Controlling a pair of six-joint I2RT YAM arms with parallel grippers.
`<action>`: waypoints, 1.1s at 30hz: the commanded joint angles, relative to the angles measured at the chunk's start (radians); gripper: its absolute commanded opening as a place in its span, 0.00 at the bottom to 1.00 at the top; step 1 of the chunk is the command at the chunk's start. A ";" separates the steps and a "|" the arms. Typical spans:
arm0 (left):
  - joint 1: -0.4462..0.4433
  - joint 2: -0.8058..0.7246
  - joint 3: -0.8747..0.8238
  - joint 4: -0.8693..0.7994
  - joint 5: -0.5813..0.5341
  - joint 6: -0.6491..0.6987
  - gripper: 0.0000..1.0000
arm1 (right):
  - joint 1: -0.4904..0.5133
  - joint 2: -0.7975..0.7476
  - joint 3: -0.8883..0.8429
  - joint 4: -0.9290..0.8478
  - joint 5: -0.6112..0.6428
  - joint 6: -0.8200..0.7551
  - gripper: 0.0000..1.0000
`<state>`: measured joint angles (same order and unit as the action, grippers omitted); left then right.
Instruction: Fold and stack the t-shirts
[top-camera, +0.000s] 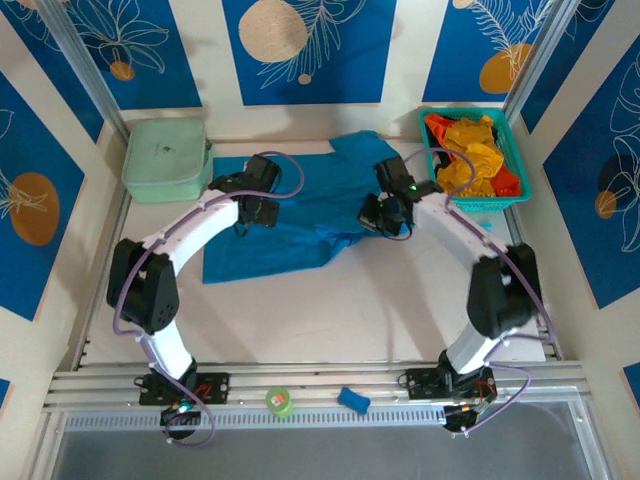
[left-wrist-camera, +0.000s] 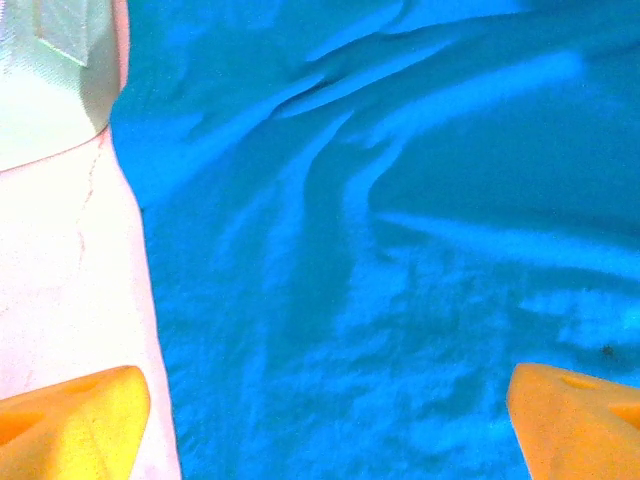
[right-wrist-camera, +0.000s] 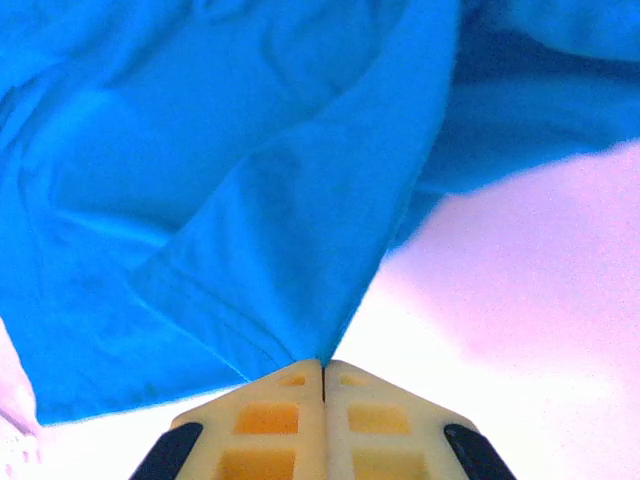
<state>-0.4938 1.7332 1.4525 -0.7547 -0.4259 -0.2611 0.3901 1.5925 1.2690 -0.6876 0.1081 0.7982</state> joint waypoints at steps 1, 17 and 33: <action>-0.012 -0.067 -0.036 -0.065 0.010 -0.030 0.92 | 0.009 -0.115 -0.132 -0.166 0.094 -0.022 0.00; -0.012 -0.082 -0.180 -0.140 -0.069 -0.124 0.92 | 0.097 -0.566 -0.599 -0.401 0.077 0.268 0.00; 0.021 0.055 -0.241 -0.086 -0.083 -0.182 0.91 | -0.076 -0.434 -0.333 -0.357 0.197 0.016 0.23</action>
<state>-0.4873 1.7393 1.2404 -0.8673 -0.5140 -0.4118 0.3840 1.1053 0.8814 -1.1160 0.2779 0.9459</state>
